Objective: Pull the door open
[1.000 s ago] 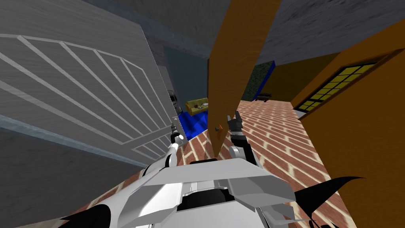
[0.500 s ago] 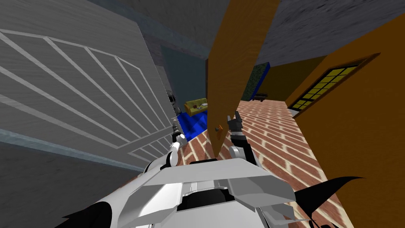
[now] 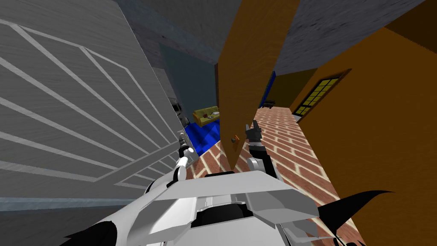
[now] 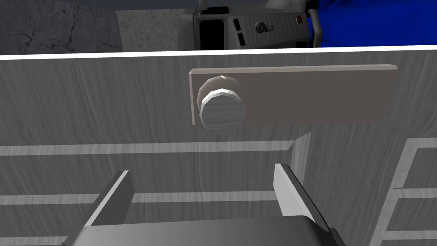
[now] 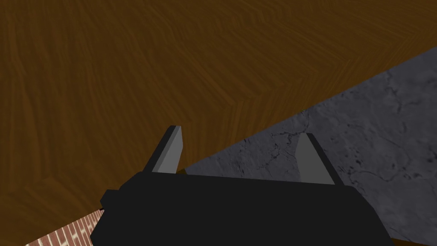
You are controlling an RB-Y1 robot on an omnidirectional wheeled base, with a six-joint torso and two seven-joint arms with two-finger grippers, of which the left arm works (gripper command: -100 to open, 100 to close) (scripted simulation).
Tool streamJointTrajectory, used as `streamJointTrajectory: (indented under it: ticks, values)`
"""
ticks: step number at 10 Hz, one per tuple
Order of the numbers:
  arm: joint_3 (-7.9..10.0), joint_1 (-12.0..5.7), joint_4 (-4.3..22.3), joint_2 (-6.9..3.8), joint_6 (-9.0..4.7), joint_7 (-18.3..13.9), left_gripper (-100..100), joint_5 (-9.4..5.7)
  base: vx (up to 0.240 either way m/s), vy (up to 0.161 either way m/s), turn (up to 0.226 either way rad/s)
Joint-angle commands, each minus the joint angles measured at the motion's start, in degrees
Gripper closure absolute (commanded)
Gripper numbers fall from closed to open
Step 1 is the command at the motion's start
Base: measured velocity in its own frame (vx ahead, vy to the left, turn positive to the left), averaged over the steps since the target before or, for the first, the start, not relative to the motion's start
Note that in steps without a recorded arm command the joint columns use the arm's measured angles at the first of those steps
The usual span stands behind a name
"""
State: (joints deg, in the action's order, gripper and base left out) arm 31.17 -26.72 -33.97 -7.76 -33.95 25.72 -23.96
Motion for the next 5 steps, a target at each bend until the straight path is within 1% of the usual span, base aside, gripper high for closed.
streamJointTrajectory:
  ticks: [1, 2, 3, 4, 5]
  values:
    - [0.25, 0.33, 1.3, -2.04, -0.43, -1.6, -100, -0.25, 0.055, -0.001, -0.093]
    - [0.53, 1.04, 1.5, -3.28, -0.51, -2.5, -100, -0.45, 0.072, 0.005, -0.194]
    - [0.53, 1.04, 1.5, -3.28, -0.51, -2.5, -100, -0.45, 0.050, 0.013, -0.105]
    - [0.53, 1.04, 1.5, -3.28, -0.51, -2.5, -100, -0.45, 0.017, 0.007, 0.007]
    - [1.09, 2.46, 1.8, -5.73, -0.67, -4.4, -100, -0.87, 0.063, 0.010, -0.201]
